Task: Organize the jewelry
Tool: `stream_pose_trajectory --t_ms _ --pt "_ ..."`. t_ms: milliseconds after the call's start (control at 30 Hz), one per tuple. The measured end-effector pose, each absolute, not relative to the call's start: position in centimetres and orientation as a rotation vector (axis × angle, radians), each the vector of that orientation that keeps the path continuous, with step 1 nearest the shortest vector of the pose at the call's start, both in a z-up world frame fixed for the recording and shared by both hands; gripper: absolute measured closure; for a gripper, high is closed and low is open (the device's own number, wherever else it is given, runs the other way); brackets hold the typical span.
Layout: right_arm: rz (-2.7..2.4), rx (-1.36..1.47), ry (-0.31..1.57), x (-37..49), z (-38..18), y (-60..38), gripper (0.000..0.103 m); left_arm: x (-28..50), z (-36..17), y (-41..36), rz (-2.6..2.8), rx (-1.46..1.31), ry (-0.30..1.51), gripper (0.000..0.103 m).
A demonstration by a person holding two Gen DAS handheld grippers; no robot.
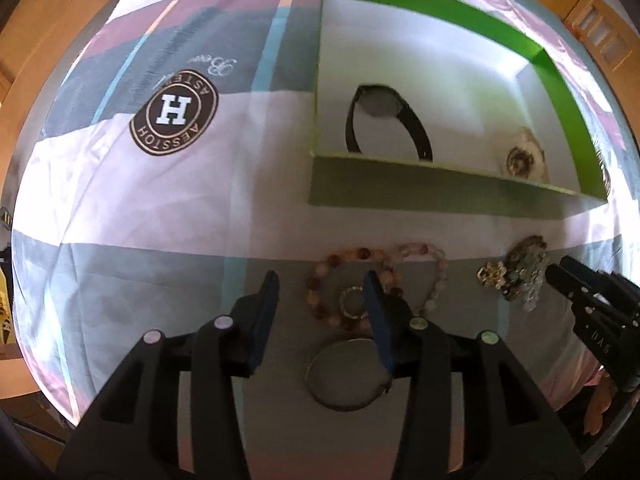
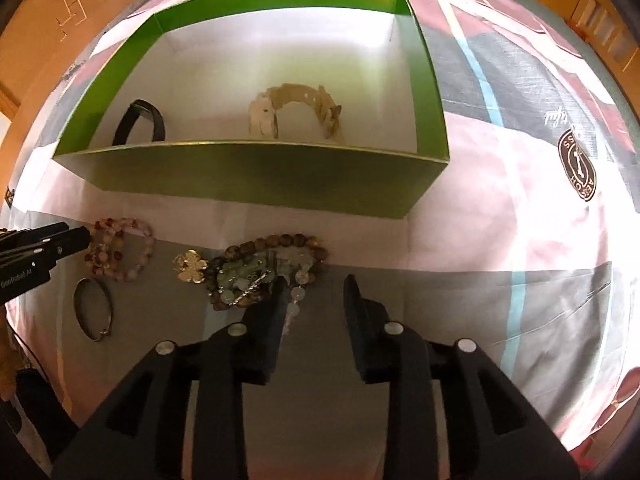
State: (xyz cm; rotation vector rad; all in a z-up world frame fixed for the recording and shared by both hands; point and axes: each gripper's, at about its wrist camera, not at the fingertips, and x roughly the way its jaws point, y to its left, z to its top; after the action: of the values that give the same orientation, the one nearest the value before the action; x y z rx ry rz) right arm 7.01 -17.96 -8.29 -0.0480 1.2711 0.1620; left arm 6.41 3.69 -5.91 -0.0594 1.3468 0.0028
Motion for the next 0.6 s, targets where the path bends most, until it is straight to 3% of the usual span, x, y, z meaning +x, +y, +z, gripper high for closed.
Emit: stream_pose_trajectory --t_ms 167,200,233,267,400,600 --pt "0.115 -0.044 1.285 7.4 -9.0 -17.9 0.073 6.8 -7.3 3.5 0.031 -0.066 1.377 0.059" --pt "0.104 -0.045 1.291 7.8 -9.2 -17.0 0.079 6.8 -7.7 3.3 0.026 -0.077 1.388 0.063" --pt "0.097 -0.043 1.294 7.9 -9.3 -17.1 0.098 6.8 -7.9 3.0 0.013 -0.080 1.397 0.069" --pt "0.091 -0.042 1.295 8.0 -9.3 -17.2 0.101 6.8 -8.1 2.6 0.006 -0.071 1.395 0.071" --pt "0.070 -0.014 1.260 8.2 -7.9 -18.8 0.103 6.7 -8.0 1.5 -0.053 -0.067 1.383 0.091" --pt "0.181 0.079 1.243 8.8 -6.4 -18.9 0.103 6.4 -7.4 0.4 -0.138 -0.081 1.374 0.096"
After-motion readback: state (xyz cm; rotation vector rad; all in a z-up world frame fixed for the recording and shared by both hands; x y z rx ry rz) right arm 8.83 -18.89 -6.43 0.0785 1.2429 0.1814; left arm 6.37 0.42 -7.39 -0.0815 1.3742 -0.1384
